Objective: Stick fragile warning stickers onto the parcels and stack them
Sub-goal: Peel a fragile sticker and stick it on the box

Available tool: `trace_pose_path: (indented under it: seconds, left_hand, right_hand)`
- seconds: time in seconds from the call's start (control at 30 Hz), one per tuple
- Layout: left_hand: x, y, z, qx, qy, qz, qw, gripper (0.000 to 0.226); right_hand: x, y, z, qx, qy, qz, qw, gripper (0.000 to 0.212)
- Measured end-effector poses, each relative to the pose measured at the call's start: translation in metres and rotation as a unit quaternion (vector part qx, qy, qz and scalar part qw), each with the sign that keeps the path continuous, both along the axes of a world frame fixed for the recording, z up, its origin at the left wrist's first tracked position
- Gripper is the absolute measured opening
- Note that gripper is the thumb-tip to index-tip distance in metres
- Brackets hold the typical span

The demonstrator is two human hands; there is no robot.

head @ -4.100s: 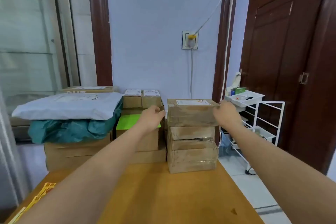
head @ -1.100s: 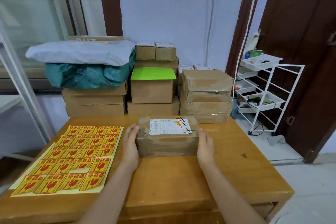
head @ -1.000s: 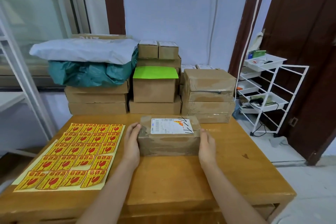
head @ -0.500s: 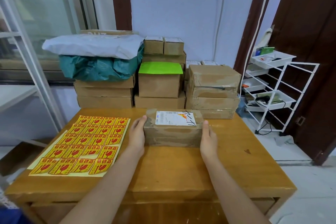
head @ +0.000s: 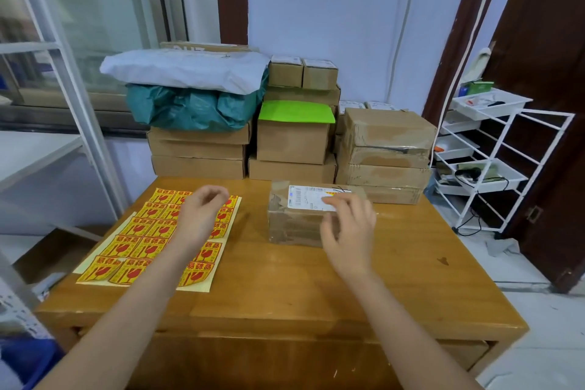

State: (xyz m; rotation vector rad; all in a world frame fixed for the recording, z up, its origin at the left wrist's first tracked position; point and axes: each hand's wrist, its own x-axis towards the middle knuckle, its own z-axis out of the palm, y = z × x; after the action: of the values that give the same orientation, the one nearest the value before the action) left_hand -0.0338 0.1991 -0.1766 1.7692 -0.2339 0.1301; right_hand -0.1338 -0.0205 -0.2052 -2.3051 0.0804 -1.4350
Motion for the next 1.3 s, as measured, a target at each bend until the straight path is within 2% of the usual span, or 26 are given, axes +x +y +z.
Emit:
trace_pose_path:
  seconds: [0.07, 0.13, 0.23, 0.3, 0.37, 0.47, 0.63, 0.87, 0.97, 1.3]
  left_hand:
    - [0.002, 0.018, -0.006, 0.112, -0.044, 0.021, 0.993, 0.013]
    - [0.007, 0.035, -0.014, 0.208, -0.073, 0.028, 0.975, 0.018]
    - [0.015, 0.052, -0.031, 0.327, -0.089, 0.008, 0.941, 0.025]
    - [0.018, 0.057, -0.042, 0.369, -0.081, -0.024, 0.926, 0.029]
    - [0.018, 0.058, -0.050, 0.395, -0.083, -0.048, 0.914, 0.033]
    - [0.015, 0.057, -0.060, 0.407, -0.105, -0.047, 0.906, 0.036]
    - [0.013, 0.058, -0.065, 0.407, -0.131, -0.044, 0.903, 0.039]
    - [0.013, 0.057, -0.065, 0.408, -0.141, -0.039, 0.901, 0.040]
    - [0.012, 0.057, -0.064, 0.408, -0.134, -0.037, 0.902, 0.043]
    - [0.010, 0.056, -0.061, 0.377, -0.076, -0.026, 0.923, 0.068]
  right_hand:
    - [0.001, 0.025, 0.001, -0.053, -0.007, 0.083, 0.995, 0.022]
    - [0.003, 0.051, 0.000, -0.091, 0.026, 0.159, 0.983, 0.023]
    - [0.008, 0.086, 0.000, -0.086, 0.181, 0.200, 0.959, 0.031]
    - [0.019, 0.100, -0.004, -0.059, 0.301, 0.204, 0.930, 0.039]
    - [0.033, 0.110, -0.009, -0.038, 0.356, 0.200, 0.912, 0.043]
    - [0.054, 0.118, -0.019, -0.001, 0.390, 0.192, 0.901, 0.045]
    - [0.082, 0.122, -0.027, 0.016, 0.388, 0.173, 0.905, 0.042]
    - [0.092, 0.123, -0.034, -0.025, 0.356, 0.180, 0.917, 0.026]
    - [0.092, 0.124, -0.033, -0.039, 0.345, 0.173, 0.922, 0.020]
    - [0.087, 0.126, -0.028, 0.000, 0.334, 0.150, 0.931, 0.016]
